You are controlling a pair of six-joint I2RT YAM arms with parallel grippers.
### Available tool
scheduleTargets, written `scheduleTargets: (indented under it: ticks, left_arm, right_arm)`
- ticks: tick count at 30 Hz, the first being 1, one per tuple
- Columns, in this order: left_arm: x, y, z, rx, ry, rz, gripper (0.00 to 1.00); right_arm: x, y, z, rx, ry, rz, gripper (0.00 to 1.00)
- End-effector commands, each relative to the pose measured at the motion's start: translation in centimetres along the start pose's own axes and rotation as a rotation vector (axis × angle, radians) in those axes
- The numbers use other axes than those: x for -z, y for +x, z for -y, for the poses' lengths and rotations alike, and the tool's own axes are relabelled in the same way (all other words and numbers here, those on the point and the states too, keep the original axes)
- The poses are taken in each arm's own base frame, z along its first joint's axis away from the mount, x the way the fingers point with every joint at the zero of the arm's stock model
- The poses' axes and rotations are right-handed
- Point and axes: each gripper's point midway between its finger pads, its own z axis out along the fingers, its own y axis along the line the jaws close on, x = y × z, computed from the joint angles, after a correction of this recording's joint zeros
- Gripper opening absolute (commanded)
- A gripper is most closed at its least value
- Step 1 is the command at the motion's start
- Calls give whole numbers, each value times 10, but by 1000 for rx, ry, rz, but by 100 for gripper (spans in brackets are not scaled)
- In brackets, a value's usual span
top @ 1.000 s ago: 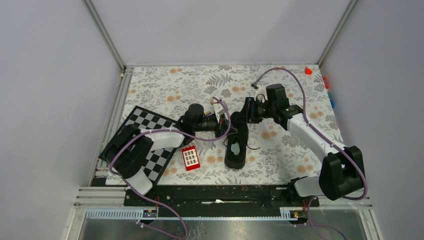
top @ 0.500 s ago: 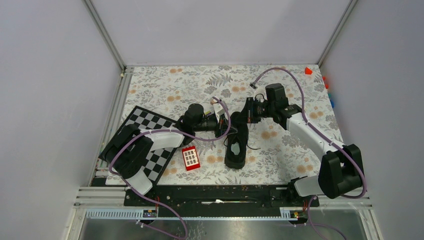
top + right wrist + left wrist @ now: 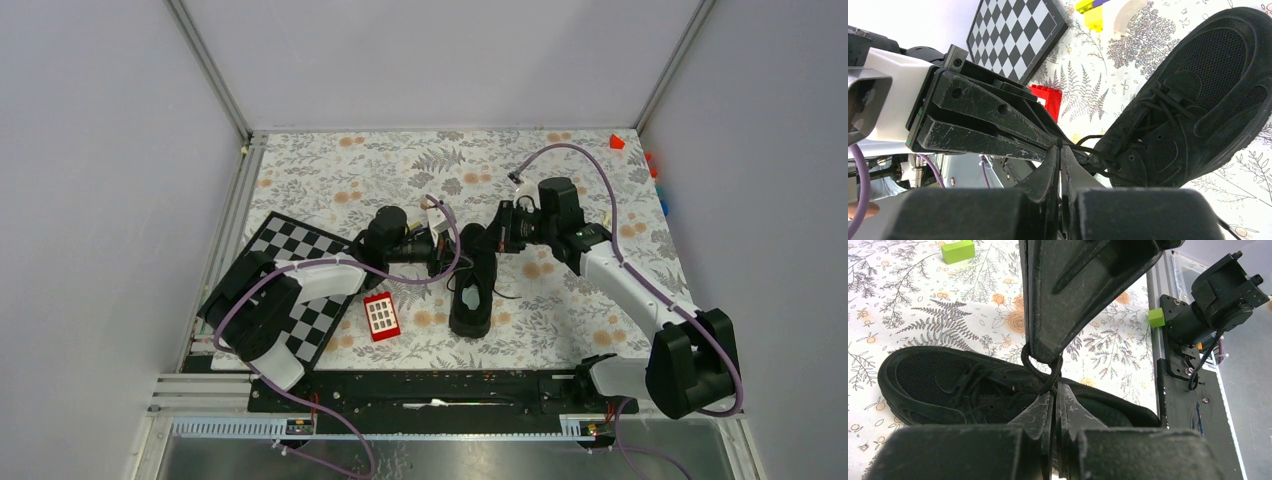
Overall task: Tie the shoes
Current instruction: Wrap the shoelace around the shoelace.
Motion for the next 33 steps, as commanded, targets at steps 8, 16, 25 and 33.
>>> scheduleTargets:
  ticks: [8, 16, 25, 33]
  left_arm:
    - [0, -14, 11, -57, 67, -12, 0]
    - [-1, -15, 4, -64, 34, -39, 24]
    - [2, -13, 0, -77, 3, -43, 36]
    - [-1, -22, -7, -62, -39, -10, 37]
  right_arm:
    - [7, -30, -7, 35, -2, 189, 0]
    - [9, -33, -11, 37, -19, 216, 0]
    - [9, -33, -12, 35, -26, 216, 0]
    - [8, -32, -11, 31, -28, 210, 0]
